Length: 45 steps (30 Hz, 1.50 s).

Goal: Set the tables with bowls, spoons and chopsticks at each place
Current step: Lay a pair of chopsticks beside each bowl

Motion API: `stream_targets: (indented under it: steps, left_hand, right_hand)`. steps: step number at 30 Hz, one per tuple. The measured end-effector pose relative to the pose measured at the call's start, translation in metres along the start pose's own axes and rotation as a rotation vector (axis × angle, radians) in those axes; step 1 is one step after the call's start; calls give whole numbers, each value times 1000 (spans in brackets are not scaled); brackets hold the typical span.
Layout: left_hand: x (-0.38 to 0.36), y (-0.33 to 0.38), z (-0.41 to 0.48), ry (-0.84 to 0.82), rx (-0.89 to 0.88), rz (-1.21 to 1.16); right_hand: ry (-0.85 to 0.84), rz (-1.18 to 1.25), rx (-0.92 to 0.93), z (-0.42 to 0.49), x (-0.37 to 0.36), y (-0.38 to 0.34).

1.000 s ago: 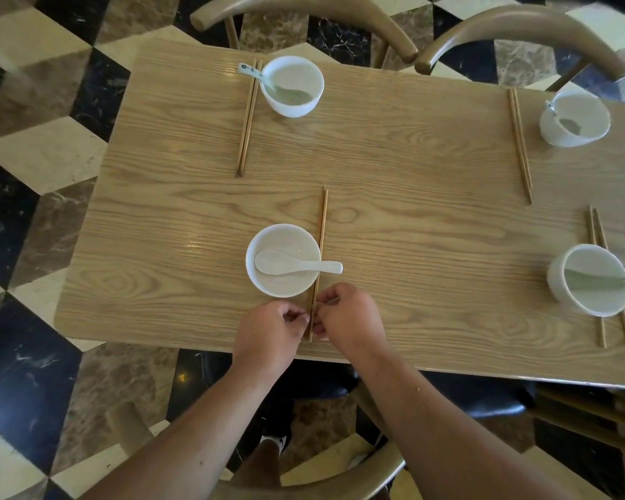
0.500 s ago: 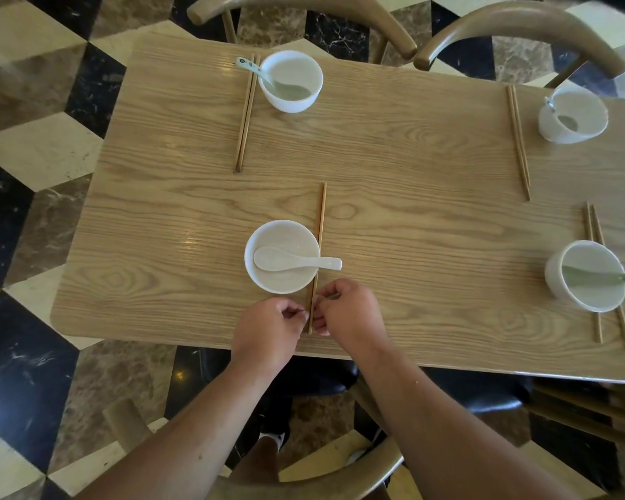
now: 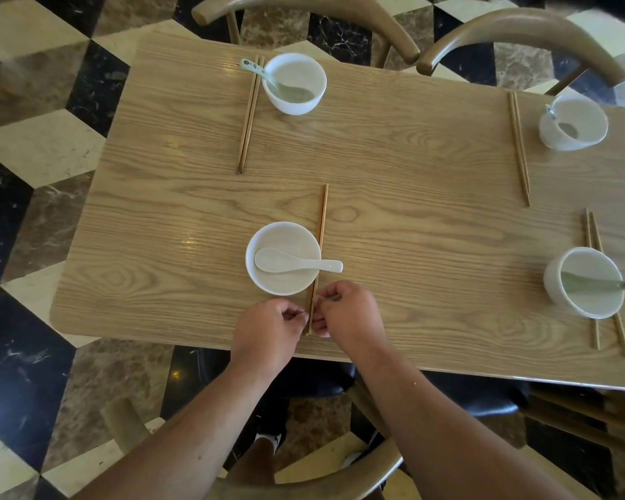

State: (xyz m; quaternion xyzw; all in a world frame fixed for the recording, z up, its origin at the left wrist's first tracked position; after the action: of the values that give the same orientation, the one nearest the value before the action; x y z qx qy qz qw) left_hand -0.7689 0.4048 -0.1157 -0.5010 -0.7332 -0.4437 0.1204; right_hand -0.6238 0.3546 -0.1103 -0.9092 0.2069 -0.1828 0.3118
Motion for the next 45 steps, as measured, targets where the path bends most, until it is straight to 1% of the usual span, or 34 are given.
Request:
stream_targets:
  steps: [24,29,33,35,37,39,42,45]
  left_hand:
    - [1,2,-2,-6,-13,21]
    - [4,1,-2,-28,-31,19]
    - [7,-1,-7,-86,-36,-56]
    - [9,-1,-11,-76,-32,-39]
    - [10,5,-21,-52,-47,59]
    - [7,22,-38,-60,-101,141]
    - [-12,62,-60,-121,-205,197]
    - [-48,107,-74,-175,-297,218]
  right_hand:
    - [-26,-64,31,-1,3,1]
    - [-26,-98,57,-3,4,1]
    - [-41,-101,57,-8,5,0]
    - [-56,-109,62,-15,7,0]
    - [-46,-173,83,-25,19,2]
    - [-12,-218,96,-36,42,6]
    - [88,-269,122,-50,93,18]
    - [197,-247,139,-59,156,35]
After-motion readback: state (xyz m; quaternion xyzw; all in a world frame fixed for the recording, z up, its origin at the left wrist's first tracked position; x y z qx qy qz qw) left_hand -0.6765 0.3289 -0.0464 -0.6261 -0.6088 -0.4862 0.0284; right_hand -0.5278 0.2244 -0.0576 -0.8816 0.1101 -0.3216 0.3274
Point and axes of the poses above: each hand's wrist, its own z-axis towards the middle knuckle, its own x-axis out of the back of the hand, y = z × x, the point moved 3 cm from there along z, towards the middle knuckle, and after that the axes turned 9 degrees about z, right-handed, at the moved point
